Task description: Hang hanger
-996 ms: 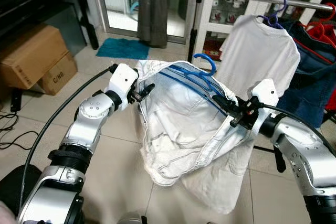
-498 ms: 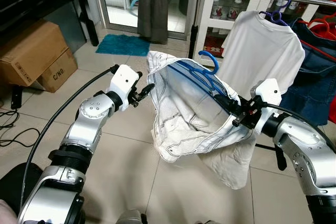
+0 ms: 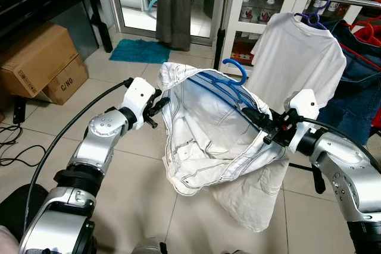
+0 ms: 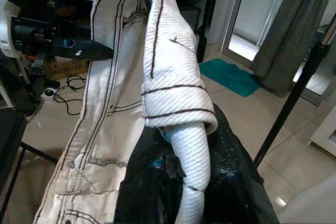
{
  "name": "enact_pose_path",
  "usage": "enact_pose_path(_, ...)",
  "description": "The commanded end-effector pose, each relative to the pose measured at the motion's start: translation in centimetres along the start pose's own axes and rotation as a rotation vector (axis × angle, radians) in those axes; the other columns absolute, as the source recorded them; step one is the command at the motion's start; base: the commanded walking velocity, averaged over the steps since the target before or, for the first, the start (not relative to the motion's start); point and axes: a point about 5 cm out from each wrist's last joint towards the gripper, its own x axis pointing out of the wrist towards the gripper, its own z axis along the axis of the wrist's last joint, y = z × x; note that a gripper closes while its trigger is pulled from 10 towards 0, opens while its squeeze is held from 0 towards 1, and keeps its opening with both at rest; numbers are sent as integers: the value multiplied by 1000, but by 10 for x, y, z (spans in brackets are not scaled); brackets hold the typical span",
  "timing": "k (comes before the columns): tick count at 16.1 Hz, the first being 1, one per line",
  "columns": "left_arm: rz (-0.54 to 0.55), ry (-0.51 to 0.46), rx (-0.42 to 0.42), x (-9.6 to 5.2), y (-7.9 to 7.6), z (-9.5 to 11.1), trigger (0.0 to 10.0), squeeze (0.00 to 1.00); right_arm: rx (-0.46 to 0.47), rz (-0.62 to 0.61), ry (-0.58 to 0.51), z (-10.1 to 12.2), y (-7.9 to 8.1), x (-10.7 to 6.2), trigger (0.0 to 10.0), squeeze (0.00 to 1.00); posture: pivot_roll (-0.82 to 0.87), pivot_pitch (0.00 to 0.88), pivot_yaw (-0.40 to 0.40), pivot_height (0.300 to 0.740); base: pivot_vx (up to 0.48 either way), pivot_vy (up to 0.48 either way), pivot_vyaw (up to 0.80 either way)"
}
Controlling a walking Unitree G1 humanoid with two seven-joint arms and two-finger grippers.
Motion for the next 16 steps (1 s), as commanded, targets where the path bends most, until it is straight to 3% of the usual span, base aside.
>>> enact_pose_path(1,0,5,4,0,4,1,0,0,-34,20,-69,17,2,-3,0,0,2,0,3,740,0,0,0)
enact_pose_path(6,13,11,35,-4,21,6,0,0,-33,22,-62,15,3,-5,0,0,3,0,17,740,0,0,0)
enact_pose_path(10,-26,10,139,-15,44,21,0,0,-79,35,-1,11,3,-4,0,0,7,0,20,740,0,0,0)
enact_pose_path(13,-91,-8,204,-22,55,37,0,0,-161,39,82,9,0,-1,0,0,10,0,8,740,0,0,0)
enact_pose_path(16,-213,-16,311,-32,64,61,0,0,-301,100,202,8,4,7,0,0,10,0,-4,740,0,0,0)
